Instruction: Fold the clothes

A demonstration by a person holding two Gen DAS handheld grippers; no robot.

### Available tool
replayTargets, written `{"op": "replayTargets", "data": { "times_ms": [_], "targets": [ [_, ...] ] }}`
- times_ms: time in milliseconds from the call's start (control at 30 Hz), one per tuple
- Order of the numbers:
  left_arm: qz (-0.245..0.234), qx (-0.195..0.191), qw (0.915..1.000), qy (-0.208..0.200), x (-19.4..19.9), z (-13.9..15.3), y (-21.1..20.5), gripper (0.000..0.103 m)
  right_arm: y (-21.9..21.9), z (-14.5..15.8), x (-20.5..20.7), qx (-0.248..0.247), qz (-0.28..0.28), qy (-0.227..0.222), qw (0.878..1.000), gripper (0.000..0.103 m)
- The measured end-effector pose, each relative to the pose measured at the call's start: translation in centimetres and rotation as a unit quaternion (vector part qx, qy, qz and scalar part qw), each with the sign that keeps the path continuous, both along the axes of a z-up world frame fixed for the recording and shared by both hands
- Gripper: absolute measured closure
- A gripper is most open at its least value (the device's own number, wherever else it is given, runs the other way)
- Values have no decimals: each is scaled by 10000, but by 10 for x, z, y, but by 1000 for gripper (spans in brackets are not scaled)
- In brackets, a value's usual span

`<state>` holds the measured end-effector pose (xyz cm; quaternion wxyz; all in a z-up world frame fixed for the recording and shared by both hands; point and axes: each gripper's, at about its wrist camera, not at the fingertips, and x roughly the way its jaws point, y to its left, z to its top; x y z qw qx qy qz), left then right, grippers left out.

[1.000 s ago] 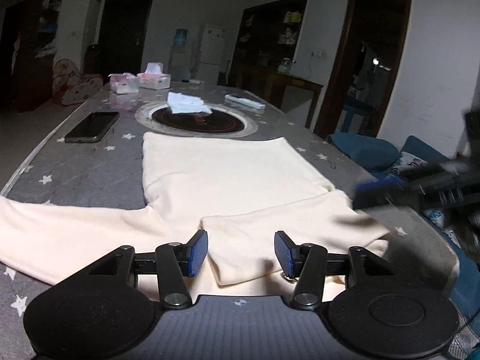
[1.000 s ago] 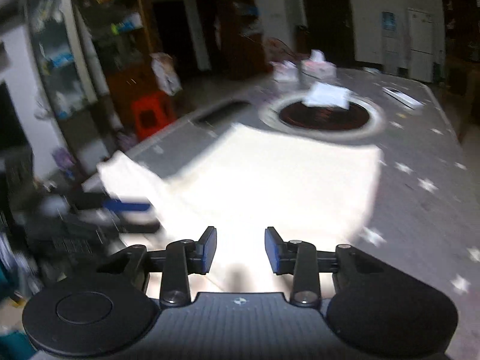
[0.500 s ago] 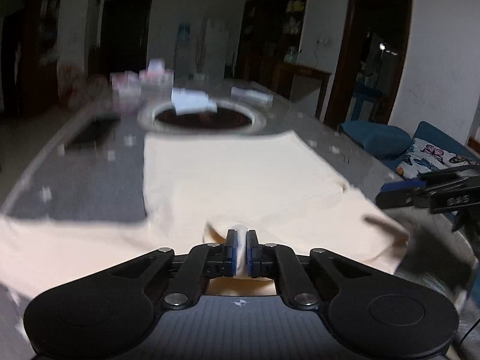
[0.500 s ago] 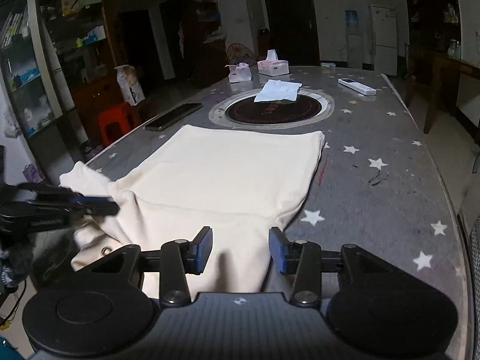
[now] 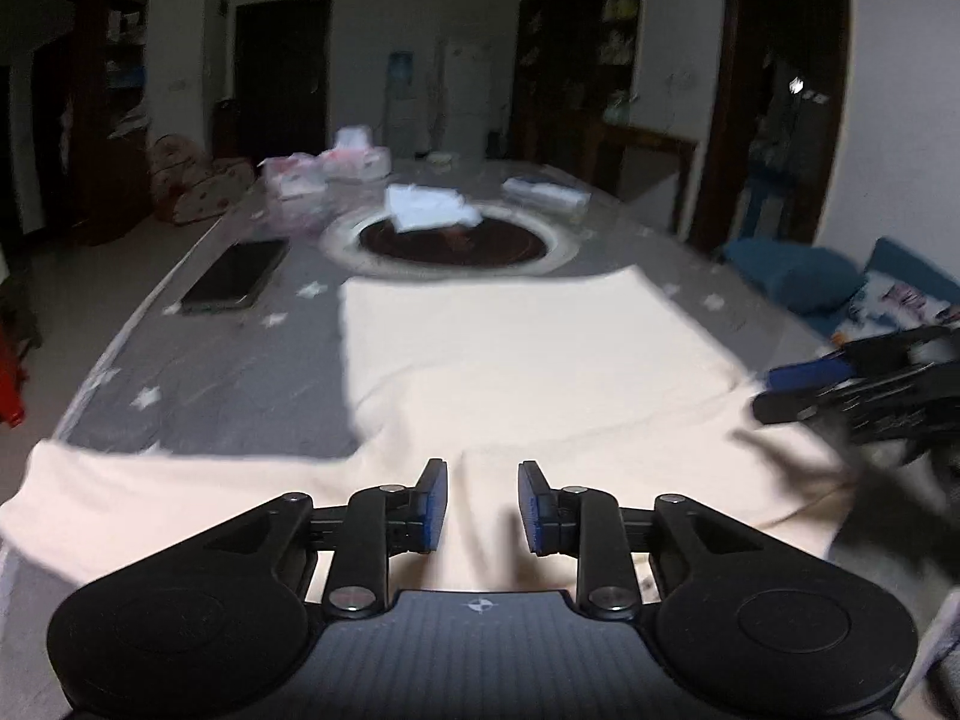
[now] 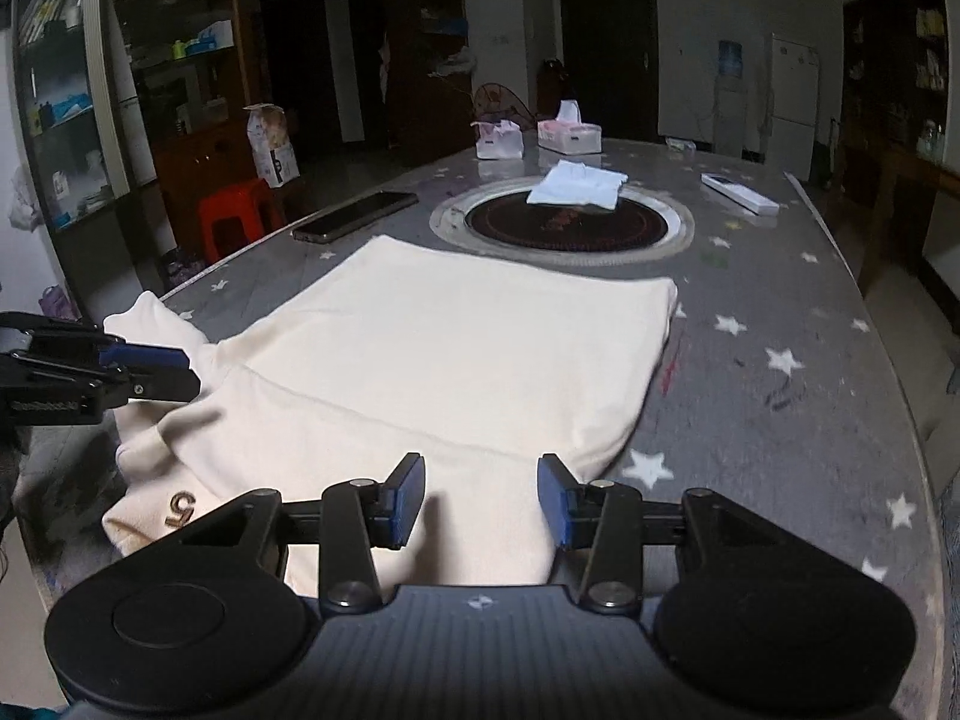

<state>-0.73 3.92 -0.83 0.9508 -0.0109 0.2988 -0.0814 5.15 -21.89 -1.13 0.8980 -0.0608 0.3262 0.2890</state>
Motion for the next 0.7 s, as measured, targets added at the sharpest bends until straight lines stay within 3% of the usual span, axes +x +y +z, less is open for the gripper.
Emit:
{"op": "replayTargets", "data": {
  "times_ms": [133,233,367,533,700],
  "targets": [
    [-257,-72,9996,91,11,-8,-14,75,9,-6,9,12,17,61,10000,62],
    [-168,-128,9993,318,20,-22,-13,78,14,-14,13,-46,18,156,9999,61],
    [40,-230,9997,107,9,-13,1,77,15,-10,9,-65,43,86,9999,62],
    [1054,-126,9943,-87,-3,-4,44,76,23,-12,1,-178,276,83,9994,58],
    [2348,64,9720,-30,-12,-5,95,69,27,-16,-1,-218,285,131,9993,58]
  ]
}}
